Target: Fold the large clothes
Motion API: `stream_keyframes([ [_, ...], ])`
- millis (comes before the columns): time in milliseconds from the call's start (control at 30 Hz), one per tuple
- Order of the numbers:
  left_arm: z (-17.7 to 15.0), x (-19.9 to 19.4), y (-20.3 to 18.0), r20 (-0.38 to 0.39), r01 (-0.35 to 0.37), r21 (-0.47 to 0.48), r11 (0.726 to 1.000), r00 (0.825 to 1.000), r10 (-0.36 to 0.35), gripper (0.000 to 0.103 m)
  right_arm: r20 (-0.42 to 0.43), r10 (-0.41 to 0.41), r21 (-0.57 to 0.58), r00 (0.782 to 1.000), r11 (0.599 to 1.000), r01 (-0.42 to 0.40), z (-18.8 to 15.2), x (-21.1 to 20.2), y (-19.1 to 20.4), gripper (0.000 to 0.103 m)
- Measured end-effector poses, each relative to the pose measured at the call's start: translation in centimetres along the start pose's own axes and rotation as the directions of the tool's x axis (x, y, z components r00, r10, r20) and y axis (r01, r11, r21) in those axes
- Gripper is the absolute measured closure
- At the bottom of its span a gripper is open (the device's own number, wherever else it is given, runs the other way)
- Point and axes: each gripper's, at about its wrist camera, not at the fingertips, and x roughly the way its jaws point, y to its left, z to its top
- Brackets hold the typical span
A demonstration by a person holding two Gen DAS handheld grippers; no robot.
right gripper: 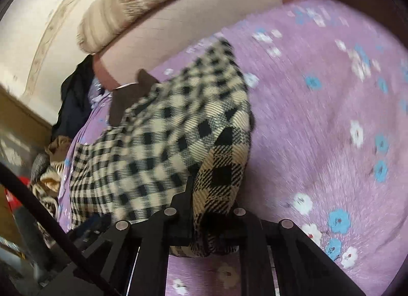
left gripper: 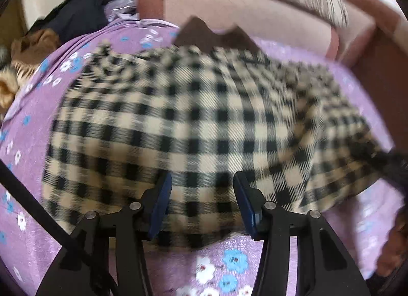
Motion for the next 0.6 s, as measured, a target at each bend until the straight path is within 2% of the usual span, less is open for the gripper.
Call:
stream_keyframes([
  [67, 0.7, -1.7, 1.9, 0.038, 0.011, -0.05, 0.999, 0.999, -0.009, 0.054, 0.017, 0.01, -0.061, 1.0, 0.998, -0.009, 0.6, -0.6, 2.5, 0.089],
  [133, 1.3, -3.6, 4.8, 0.088, -0.005, -0.113, 0.994, 0.996, 0.015, 0.054, 0.026, 0.026, -0.107, 0.999, 0.994, -0.023, 0.8, -1.0, 4.5, 0.09],
  [200, 1.6, -5.2, 8.0, 0.132, -0.064, -0.176, 0.982, 0.987, 0.088, 0.054, 0.027, 0.048, -0.156, 0.999, 0.987, -0.043, 1.2, -1.1, 7.2, 0.09],
  [300, 1.7, -6.8, 12.5, 0.158, -0.155, -0.263, 0.952, 0.967, 0.201, 0.054, 0.014, 0.08, -0.227, 0.997, 0.971, -0.074, 1.2, -0.2, 11.6, 0.09],
  [367, 1.7, -7.9, 15.2, 0.167, -0.188, -0.317, 0.93, 0.954, 0.25, 0.054, -0.002, 0.102, -0.289, 0.995, 0.952, -0.099, 0.9, 0.8, 15.2, 0.091],
  [500, 1.0, -9.7, 20.2, 0.175, -0.188, -0.421, 0.887, 0.943, 0.283, 0.054, -0.065, 0.141, -0.39, 0.988, 0.908, -0.155, -0.7, 3.3, 21.0, 0.092],
  [600, 0.6, -10.7, 23.2, 0.177, -0.183, -0.48, 0.858, 0.938, 0.299, 0.054, -0.122, 0.14, -0.449, 0.983, 0.875, -0.18, -2.5, 5.9, 24.1, 0.093],
])
